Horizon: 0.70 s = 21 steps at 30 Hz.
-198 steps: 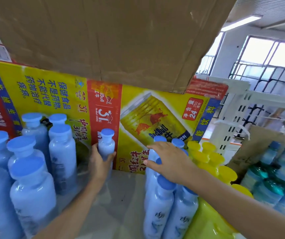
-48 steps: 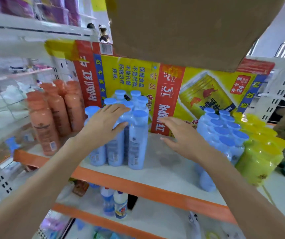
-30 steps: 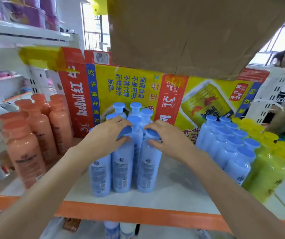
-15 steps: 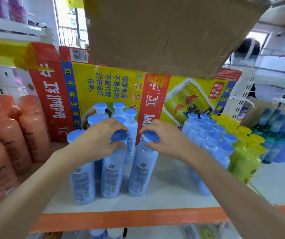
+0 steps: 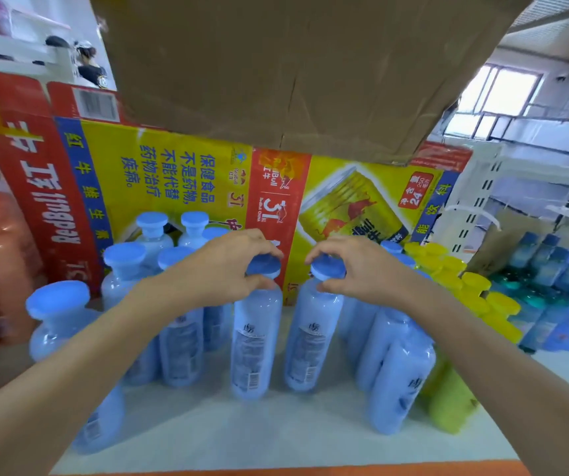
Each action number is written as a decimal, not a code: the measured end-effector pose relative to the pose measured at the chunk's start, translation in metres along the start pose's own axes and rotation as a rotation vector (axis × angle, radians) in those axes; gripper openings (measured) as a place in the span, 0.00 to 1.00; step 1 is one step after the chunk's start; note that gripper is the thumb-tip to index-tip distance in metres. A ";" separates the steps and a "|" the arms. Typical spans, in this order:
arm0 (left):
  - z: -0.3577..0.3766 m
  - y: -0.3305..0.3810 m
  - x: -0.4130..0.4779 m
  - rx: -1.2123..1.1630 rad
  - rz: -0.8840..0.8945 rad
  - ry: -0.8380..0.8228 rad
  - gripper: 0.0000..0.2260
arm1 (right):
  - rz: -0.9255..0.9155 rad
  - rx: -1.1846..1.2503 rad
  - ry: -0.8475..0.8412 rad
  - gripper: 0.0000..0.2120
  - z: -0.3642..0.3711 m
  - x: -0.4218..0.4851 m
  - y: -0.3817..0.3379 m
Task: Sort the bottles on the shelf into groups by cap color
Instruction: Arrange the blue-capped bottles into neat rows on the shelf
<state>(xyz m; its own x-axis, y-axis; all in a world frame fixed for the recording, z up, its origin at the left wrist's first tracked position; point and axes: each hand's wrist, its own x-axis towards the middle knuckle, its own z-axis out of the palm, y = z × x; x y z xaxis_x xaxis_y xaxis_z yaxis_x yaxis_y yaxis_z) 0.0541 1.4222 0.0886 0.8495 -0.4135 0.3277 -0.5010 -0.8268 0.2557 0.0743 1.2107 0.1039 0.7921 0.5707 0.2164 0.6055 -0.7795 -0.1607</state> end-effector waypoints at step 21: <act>0.044 -0.012 0.109 0.063 -0.171 -0.012 0.21 | -0.093 0.002 -0.109 0.17 0.001 0.084 0.090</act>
<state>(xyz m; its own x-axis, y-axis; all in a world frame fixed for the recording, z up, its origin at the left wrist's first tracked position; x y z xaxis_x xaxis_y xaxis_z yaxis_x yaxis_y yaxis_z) 0.1595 1.3702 0.0813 0.9236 -0.2685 0.2736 -0.3378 -0.9075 0.2496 0.1957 1.1885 0.1062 0.7361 0.6654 0.1242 0.6768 -0.7214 -0.1466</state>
